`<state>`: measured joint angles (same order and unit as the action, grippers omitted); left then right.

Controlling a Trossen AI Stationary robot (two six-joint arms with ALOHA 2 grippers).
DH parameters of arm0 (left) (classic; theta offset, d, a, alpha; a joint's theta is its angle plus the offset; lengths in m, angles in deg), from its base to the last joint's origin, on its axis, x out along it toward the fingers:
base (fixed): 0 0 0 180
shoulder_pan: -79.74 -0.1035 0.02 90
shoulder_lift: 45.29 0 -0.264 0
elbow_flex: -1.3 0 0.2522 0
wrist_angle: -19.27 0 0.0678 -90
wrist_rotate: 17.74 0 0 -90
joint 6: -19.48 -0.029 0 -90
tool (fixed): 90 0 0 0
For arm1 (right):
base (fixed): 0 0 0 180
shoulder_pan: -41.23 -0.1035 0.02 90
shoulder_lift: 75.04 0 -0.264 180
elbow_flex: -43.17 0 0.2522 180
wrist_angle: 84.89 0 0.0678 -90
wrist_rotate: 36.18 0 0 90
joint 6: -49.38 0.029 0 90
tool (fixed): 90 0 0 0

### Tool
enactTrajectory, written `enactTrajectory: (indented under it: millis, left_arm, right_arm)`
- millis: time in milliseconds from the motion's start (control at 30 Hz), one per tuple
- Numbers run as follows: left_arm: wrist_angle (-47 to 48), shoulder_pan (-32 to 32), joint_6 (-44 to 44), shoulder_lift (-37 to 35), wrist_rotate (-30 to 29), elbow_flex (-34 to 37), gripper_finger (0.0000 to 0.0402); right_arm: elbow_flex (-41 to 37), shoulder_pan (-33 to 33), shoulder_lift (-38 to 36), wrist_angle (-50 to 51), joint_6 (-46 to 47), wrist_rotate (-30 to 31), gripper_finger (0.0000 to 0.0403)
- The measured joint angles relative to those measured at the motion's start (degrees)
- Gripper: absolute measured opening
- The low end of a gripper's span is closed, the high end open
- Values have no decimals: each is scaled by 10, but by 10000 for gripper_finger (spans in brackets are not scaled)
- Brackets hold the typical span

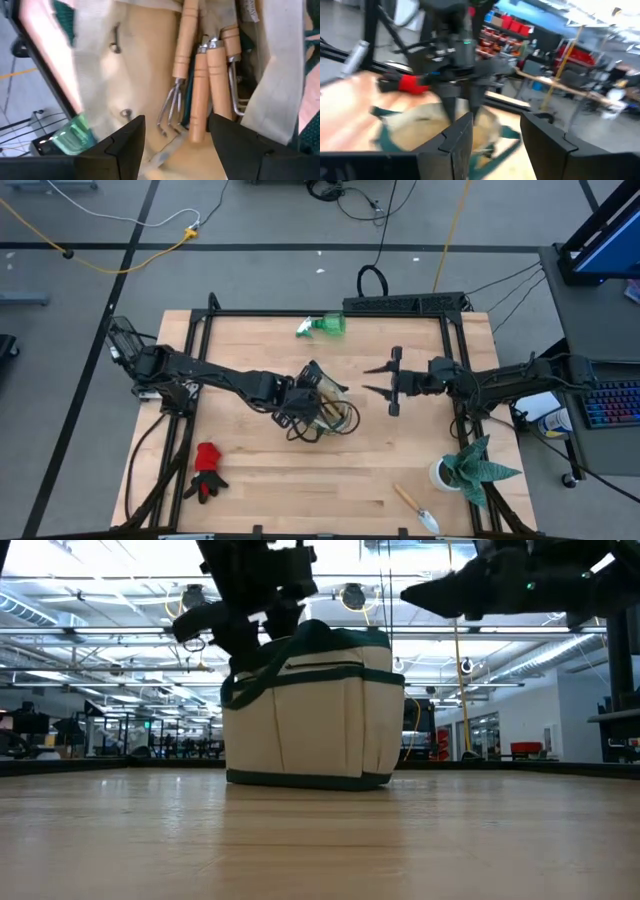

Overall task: Pick & Place Garden tools in Gardening bag
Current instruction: Put the brown trowel into the brown gardening bag

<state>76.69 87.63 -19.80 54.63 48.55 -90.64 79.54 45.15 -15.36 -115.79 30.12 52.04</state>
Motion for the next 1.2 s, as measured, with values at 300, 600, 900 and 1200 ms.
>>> enactTrajectory:
  millis: [300, 600, 900, 1200]
  left_arm:
    - [-3, -16, -6, -74, 1, 0, 228]
    - [-10, -64, 80, -167, 66, 0, 228]
    - [2, -116, 137, -213, 92, -1, 228]
    - [6, -166, 128, -230, 125, 0, 227]
  right_arm:
    - [0, -91, 0, 22, 64, 111, 160]
    - [0, -119, 0, 28, 144, 137, 160]
    - [63, -121, 6, 120, 127, 137, 160]
    - [141, -135, 49, 237, 180, 131, 160]
